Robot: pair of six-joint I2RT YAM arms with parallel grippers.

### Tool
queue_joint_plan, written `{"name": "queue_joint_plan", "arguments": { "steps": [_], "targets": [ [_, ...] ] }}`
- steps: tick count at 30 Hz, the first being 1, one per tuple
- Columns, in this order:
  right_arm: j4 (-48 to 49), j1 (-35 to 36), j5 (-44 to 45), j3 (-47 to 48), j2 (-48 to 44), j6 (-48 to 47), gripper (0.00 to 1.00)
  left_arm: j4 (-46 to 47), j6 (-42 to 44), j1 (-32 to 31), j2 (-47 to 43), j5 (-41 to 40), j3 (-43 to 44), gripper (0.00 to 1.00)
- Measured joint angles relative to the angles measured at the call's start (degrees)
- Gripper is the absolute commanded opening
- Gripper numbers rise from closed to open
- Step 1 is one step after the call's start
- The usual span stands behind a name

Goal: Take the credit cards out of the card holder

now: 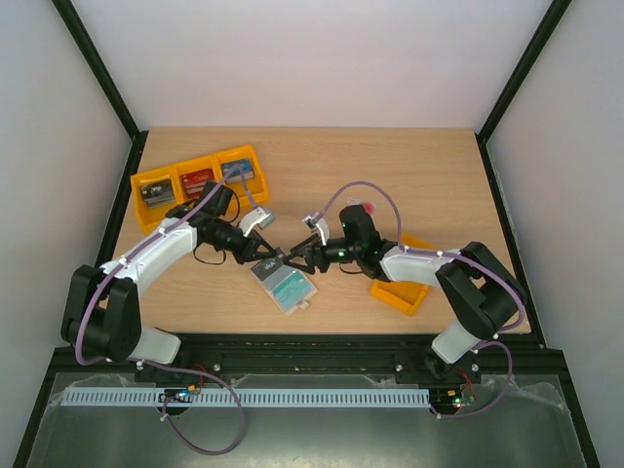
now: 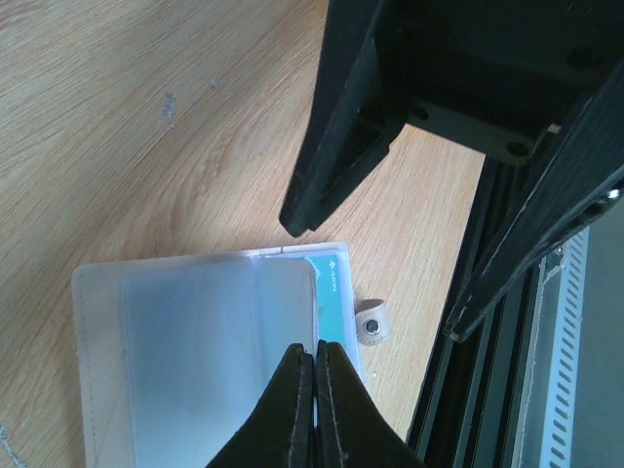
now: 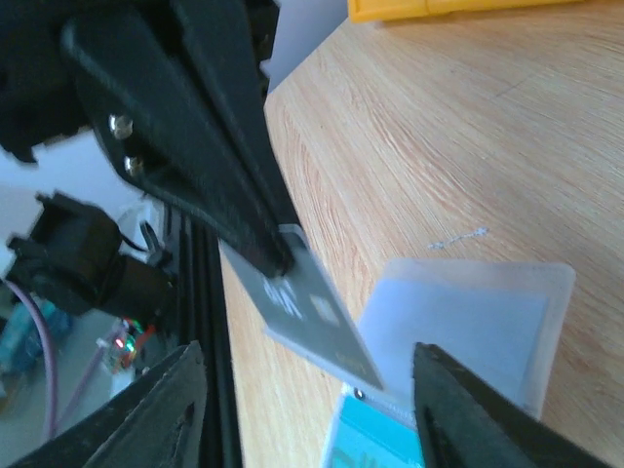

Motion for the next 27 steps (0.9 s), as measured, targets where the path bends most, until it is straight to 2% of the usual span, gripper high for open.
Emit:
{"name": "queue_joint_plan", "arguments": {
  "steps": [3, 10, 13, 16, 22, 25, 27],
  "targets": [
    [3.39, 0.02, -0.90, -2.97, 0.24, -0.76, 0.46, 0.00, 0.50, -0.09, 0.00, 0.09, 0.00, 0.02],
    [7.45, 0.66, -2.47, -3.02, 4.79, -0.96, 0.45, -0.22, 1.20, -0.09, 0.02, 0.63, 0.00, 0.02],
    [8.20, 1.49, -2.56, -2.82, 6.01, -0.96, 0.38, -0.59, 1.73, -0.09, 0.02, 1.03, 0.00, 0.02],
    [8.68, 2.25, -2.84, -1.46, 7.39, -1.01, 0.37, -0.85, 2.10, -0.09, 0.02, 1.27, 0.00, 0.02],
    [8.70, 3.15, -3.82, -0.68, 8.15, -1.42, 0.17, -0.96, 2.51, -0.20, 0.04, 1.40, 0.00, 0.02],
    [7.37, 3.08, -3.82, 0.07, 8.63, -2.29, 0.02, -1.11, 2.47, -0.20, 0.07, 1.49, 0.00, 0.02],
    [5.99, 3.08, -4.02, 0.55, 8.70, -3.23, 0.02, -1.20, 2.49, -0.20, 0.13, 1.05, 0.00, 0.02]
  ]
}}
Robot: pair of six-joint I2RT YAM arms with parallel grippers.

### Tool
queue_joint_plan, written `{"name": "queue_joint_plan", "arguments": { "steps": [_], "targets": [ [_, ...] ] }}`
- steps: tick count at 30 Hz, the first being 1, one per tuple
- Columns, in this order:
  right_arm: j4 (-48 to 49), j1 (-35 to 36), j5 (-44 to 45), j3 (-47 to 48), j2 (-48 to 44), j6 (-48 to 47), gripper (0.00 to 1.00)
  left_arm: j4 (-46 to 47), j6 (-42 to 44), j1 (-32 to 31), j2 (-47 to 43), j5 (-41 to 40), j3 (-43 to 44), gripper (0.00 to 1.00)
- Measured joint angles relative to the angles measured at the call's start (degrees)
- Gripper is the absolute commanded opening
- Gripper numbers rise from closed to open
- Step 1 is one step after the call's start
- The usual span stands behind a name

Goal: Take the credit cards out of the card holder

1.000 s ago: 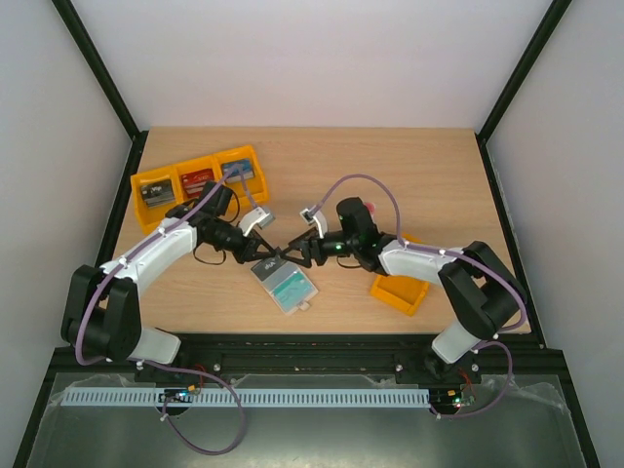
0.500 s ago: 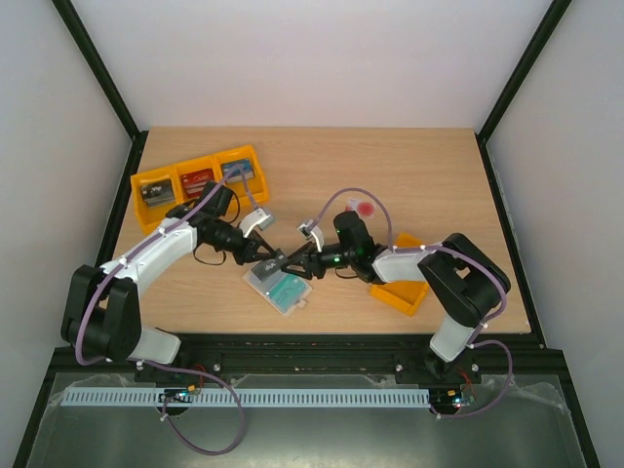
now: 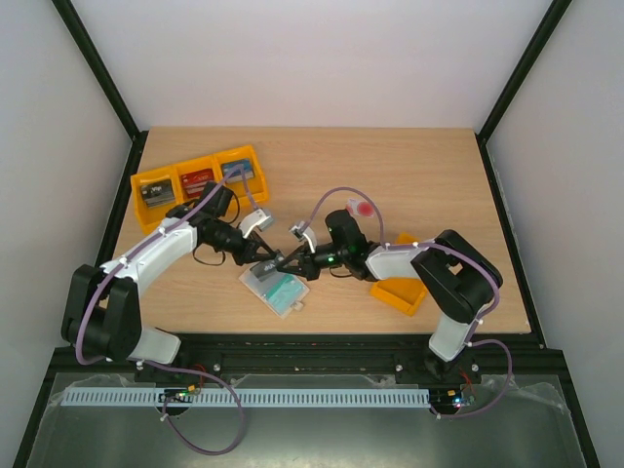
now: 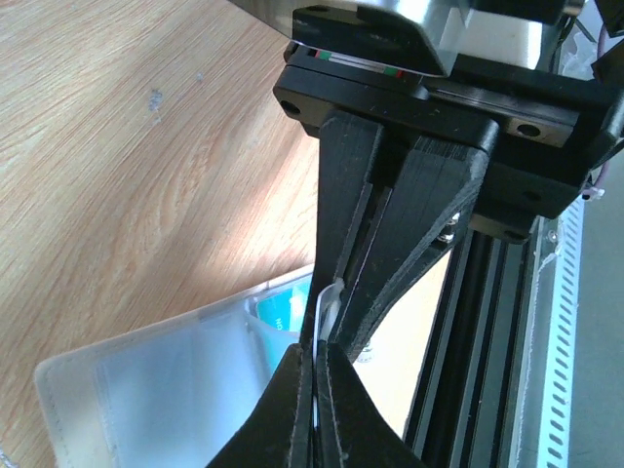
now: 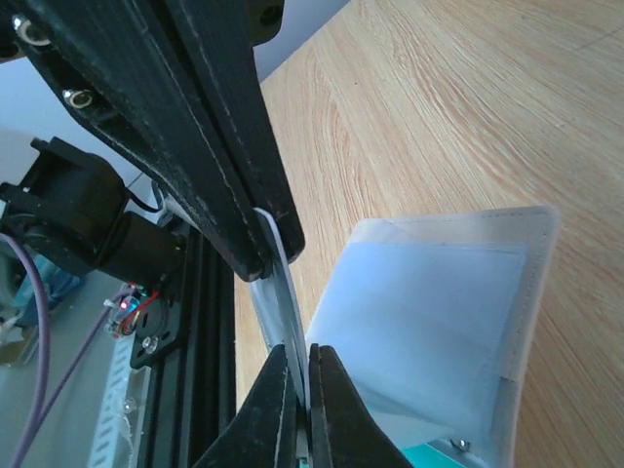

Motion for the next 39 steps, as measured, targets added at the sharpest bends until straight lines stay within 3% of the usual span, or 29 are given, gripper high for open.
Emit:
{"name": "queue_joint_plan", "arguments": {
  "steps": [3, 8, 14, 19, 27, 39],
  "targets": [
    [-0.94, 0.02, -0.28, 0.28, 0.00, -1.16, 0.02, 0.02, 0.00, 0.04, 0.11, -0.28, -0.02, 0.02],
    [-2.16, 0.07, -0.24, 0.31, 0.00, -2.89, 0.02, 0.59, -0.39, 0.00, 0.83, -0.35, -0.26, 0.32],
    [-5.97, 0.17, 1.07, 0.31, 0.00, -6.05, 0.02, -0.72, -0.87, 3.21, 4.22, 1.05, 2.99, 0.33],
    [-8.20, 0.17, 1.84, 0.37, -0.02, -7.78, 0.02, -0.83, 1.03, 4.42, 5.64, -0.83, 6.05, 0.42],
    [-9.70, 0.17, 1.88, 0.98, -0.09, -8.39, 0.02, -3.58, 8.66, 1.14, 4.11, -1.73, 3.72, 0.30],
    [-10.71, 0.17, 1.90, 1.33, -0.11, -8.63, 0.01, 1.42, 7.54, -1.62, 4.00, -8.24, 2.19, 0.21]
  ]
}}
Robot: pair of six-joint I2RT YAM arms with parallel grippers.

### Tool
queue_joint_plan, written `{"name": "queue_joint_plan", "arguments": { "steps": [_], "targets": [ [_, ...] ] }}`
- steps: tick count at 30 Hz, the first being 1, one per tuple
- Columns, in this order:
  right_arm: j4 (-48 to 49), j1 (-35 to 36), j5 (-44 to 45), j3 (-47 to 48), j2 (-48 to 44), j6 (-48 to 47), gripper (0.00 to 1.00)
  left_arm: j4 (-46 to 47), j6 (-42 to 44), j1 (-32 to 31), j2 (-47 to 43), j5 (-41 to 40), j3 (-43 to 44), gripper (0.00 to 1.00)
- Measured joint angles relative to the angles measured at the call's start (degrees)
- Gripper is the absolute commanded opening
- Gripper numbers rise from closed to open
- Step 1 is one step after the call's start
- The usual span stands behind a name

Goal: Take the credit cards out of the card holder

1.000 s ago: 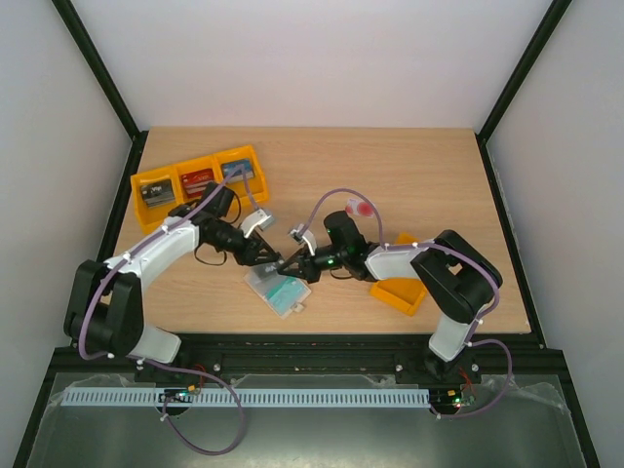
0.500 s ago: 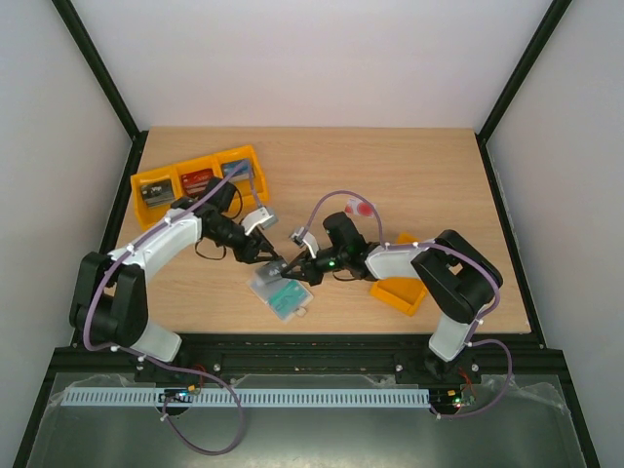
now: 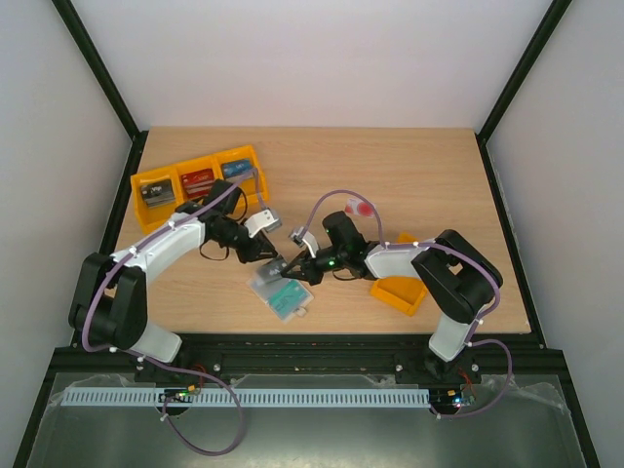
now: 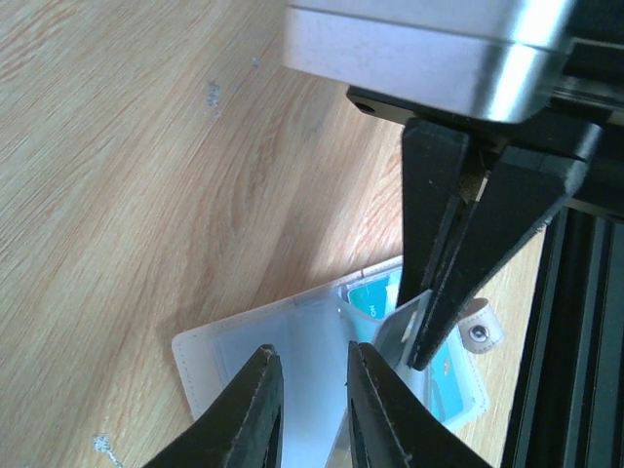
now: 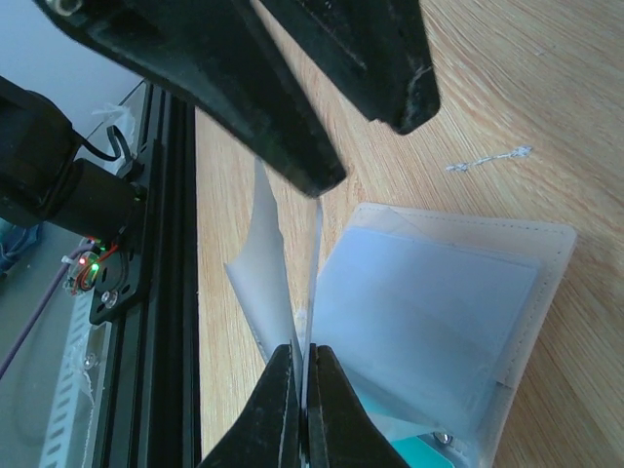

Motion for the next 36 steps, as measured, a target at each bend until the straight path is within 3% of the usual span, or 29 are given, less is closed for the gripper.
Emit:
{"name": "queue_joint_plan", "arguments": {
  "steps": [17, 20, 24, 26, 32, 36],
  "targets": [
    [-0.57, 0.02, -0.11, 0.13, 0.00, -0.85, 0.02, 3.06, 0.68, -2.16, 0.07, -2.43, -1.07, 0.25],
    [-0.72, 0.07, -0.09, 0.35, 0.00, -1.03, 0.02, 2.10, 1.75, -0.33, 0.04, -1.68, -0.79, 0.31],
    [-0.94, 0.07, -0.07, 0.66, 0.00, -1.22, 0.02, -0.50, 4.66, 3.17, -0.50, 0.96, 0.94, 0.48],
    [-1.20, 0.07, -0.07, 0.68, 0.00, -1.27, 0.02, -1.92, 6.91, 3.54, -1.36, 2.78, 1.51, 0.50],
    [-1.70, 0.07, -0.07, 0.68, 0.00, -1.29, 0.02, -2.95, 8.46, 1.90, -2.21, 3.96, 1.07, 0.44],
    [-1.75, 0.04, -0.07, 0.68, 0.00, -1.29, 0.02, -2.05, 8.13, 0.39, -2.19, 2.62, 0.35, 0.26]
  ]
}}
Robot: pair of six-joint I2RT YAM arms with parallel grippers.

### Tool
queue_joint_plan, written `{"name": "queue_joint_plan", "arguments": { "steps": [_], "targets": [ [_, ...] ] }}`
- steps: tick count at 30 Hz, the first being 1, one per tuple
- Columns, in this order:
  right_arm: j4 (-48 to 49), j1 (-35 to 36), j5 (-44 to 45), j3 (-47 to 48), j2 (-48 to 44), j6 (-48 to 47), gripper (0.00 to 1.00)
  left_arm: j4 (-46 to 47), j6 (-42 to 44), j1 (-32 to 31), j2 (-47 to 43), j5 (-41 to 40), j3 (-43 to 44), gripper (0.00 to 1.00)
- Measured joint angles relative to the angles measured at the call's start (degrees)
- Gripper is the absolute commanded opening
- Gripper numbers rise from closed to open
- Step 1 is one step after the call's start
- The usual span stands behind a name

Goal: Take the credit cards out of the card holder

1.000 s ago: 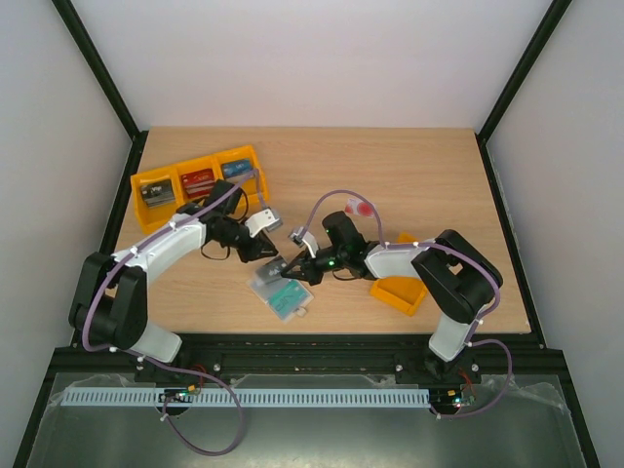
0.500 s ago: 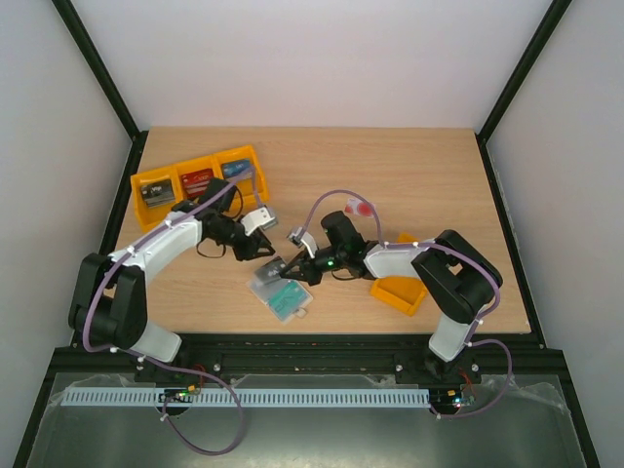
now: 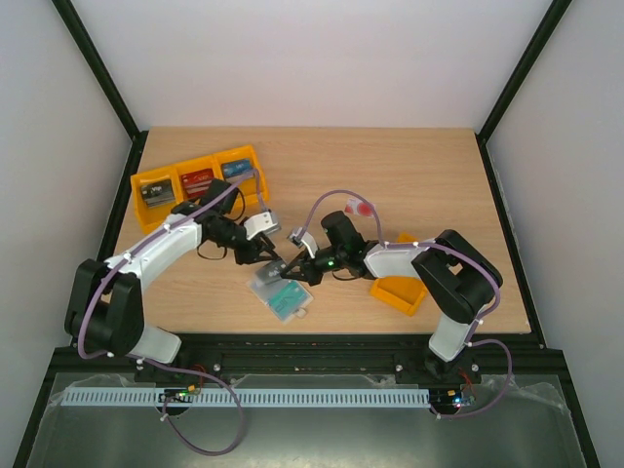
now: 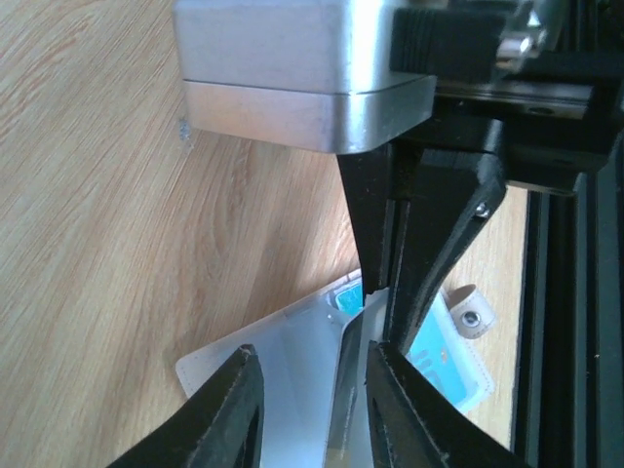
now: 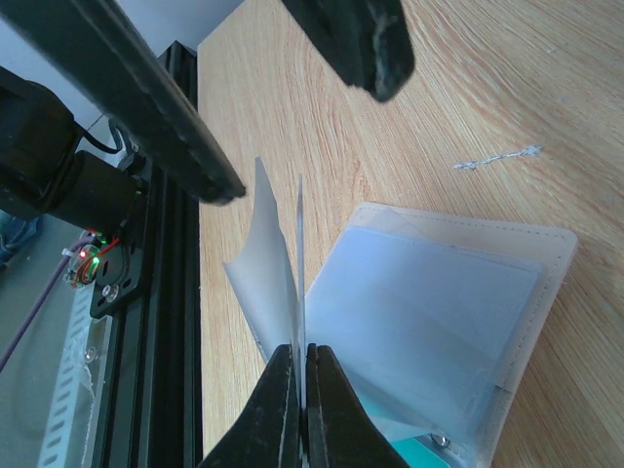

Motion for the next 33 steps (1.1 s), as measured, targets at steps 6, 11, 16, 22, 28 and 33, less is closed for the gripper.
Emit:
{"name": "queue_joint_plan", "arguments": {
  "steps": [6, 11, 16, 22, 28, 33],
  "targets": [
    [-0.02, 0.02, 0.00, 0.02, 0.00, 0.00, 0.02, 4.11, -3.30, -0.68, 0.55, -3.04, -1.03, 0.23],
    [-0.37, 0.02, 0.02, 0.22, 0.00, -0.31, 0.02, 5.18, -3.89, -0.90, 0.85, -3.30, -2.08, 0.28],
    [-0.72, 0.00, 0.00, 0.24, 0.00, -0.66, 0.02, 4.35, -2.43, -0.72, 0.85, -2.64, -2.10, 0.33],
    [-1.22, 0.11, 0.20, 0.28, 0.00, -0.81, 0.02, -0.57, 1.05, 0.94, 0.85, 2.25, 0.85, 0.43],
    [-1.22, 0.11, 0.26, 0.31, 0.00, -0.81, 0.02, -1.62, 1.49, -0.63, 0.83, 2.12, 0.55, 0.38],
    [-1.25, 0.11, 0.26, 0.31, 0.00, -0.81, 0.02, 1.75, -1.42, -2.10, 0.98, -2.97, -0.46, 0.29]
  ]
}}
